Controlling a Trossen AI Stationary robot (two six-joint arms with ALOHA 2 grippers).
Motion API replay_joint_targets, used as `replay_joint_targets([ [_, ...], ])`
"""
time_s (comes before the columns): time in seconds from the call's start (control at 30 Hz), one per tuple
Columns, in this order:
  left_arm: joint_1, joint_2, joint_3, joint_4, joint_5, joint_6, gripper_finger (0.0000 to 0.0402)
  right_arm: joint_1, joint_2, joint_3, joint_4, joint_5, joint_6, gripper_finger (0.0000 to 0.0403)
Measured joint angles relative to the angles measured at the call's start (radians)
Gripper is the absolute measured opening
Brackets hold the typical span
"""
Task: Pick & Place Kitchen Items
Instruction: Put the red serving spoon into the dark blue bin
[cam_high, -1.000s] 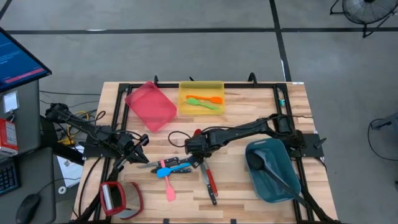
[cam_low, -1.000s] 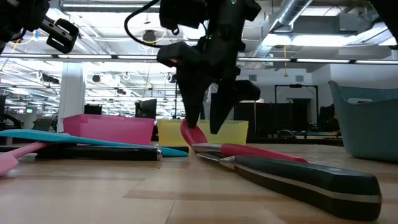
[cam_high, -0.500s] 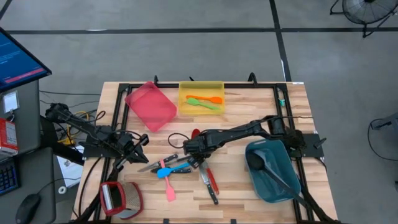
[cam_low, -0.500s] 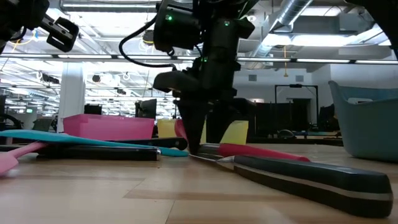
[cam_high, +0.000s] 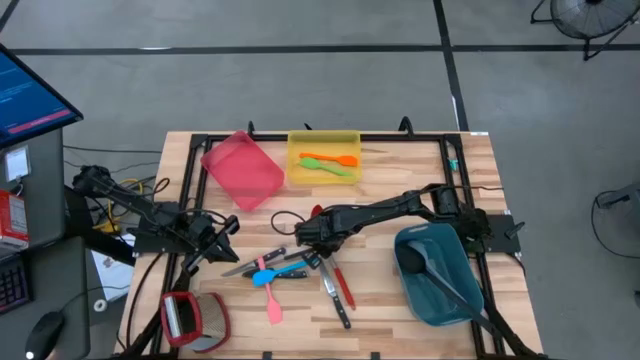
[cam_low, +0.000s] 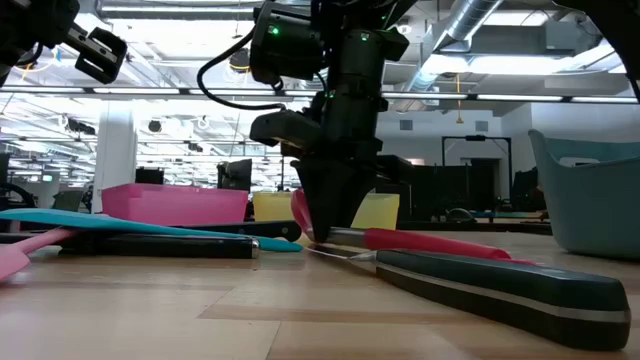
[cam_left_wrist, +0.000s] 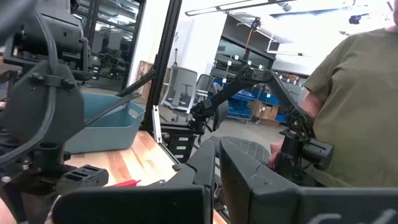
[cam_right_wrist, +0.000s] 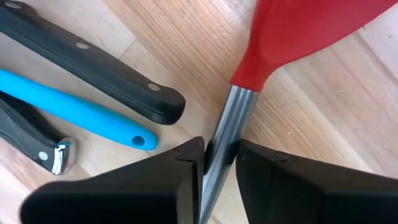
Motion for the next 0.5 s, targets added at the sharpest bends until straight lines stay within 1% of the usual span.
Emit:
replay_joint_targets([
  [0.1,0.0,0.0,0.0,0.0,0.0,0.0,0.0008,-0.01,-0.023,-0.004,-0.019,-0.005,-0.03,0.0053],
  [0.17,0.0,0.0,0.0,0.001,0.0,0.0,0.0008,-0.016,-0.036,-0.004,-0.031,-0.005,-0.041,0.0038],
  [0.23,0.0,0.0,0.0,0.001,0.0,0.0,0.0008,-0.021,-0.059,-0.006,-0.043,0.003,-0.069,0.0032],
  [0.3,0.0,0.0,0.0,0.001,0.0,0.0,0.0008,-0.029,-0.077,-0.006,-0.03,0.008,-0.087,0.0012],
  [0.37,0.0,0.0,0.0,0.002,0.0,0.0,0.0008,-0.036,-0.107,-0.008,-0.043,0.0,-0.095,0.0011],
  [0.43,0.0,0.0,0.0,0.001,0.0,0.0,0.0008,-0.043,-0.154,-0.005,-0.023,-0.025,-0.104,0.0002],
  [0.5,0.0,0.0,0.0,0.002,0.0,0.0,0.0008,-0.044,-0.205,-0.005,-0.026,-0.041,-0.117,0.0005],
])
